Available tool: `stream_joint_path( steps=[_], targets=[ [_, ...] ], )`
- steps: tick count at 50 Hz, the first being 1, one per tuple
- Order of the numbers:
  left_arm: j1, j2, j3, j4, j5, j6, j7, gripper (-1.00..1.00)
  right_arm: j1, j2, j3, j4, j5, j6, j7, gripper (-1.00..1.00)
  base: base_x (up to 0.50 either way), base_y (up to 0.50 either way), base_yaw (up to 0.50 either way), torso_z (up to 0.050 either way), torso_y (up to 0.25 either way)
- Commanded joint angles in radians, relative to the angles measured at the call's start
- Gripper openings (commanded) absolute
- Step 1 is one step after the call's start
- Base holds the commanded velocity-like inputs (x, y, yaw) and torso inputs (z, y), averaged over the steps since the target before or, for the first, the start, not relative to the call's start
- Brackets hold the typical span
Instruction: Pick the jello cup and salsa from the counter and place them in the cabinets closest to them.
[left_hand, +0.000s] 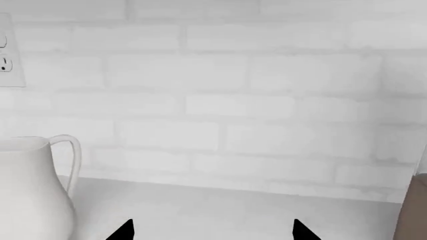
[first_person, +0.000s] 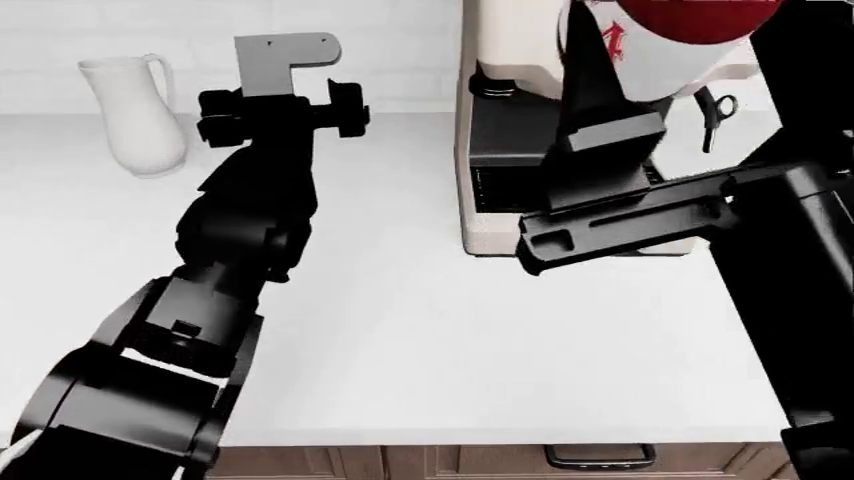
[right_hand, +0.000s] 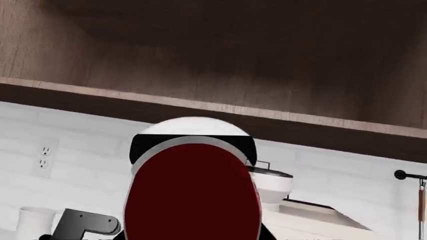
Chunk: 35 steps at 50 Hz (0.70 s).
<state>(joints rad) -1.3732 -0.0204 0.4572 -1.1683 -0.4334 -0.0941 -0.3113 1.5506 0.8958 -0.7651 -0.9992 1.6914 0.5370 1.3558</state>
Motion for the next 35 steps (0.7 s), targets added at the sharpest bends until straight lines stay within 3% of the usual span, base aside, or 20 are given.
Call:
stream_joint_path(
  steps=[1, 7, 14, 35],
  targets=[
    [-0.022, 0.020, -0.091, -0.140, 0.098, 0.050, 0.040, 1.00, 0.202, 0.029, 0.118, -0.045, 0.209, 0.070, 0.098, -1.00, 0.00, 0.00, 0.00, 0.000, 0.000],
    [-0.003, 0.020, -0.150, -0.140, 0.136, 0.079, 0.065, 1.00, 0.214, 0.050, 0.208, -0.047, 0.292, 0.119, 0.126, -1.00, 0.00, 0.00, 0.00, 0.000, 0.000],
    [0.001, 0.020, -0.179, -0.140, 0.155, 0.078, 0.077, 1.00, 0.030, -0.014, 0.565, -0.047, 0.442, 0.311, 0.212, -1.00, 0.00, 0.00, 0.00, 0.000, 0.000],
    [0.001, 0.020, -0.217, -0.140, 0.168, 0.093, 0.077, 1.00, -0.044, 0.110, 0.871, -0.048, 0.579, 0.353, 0.214, -1.00, 0.03, 0.00, 0.00, 0.000, 0.000]
  ],
)
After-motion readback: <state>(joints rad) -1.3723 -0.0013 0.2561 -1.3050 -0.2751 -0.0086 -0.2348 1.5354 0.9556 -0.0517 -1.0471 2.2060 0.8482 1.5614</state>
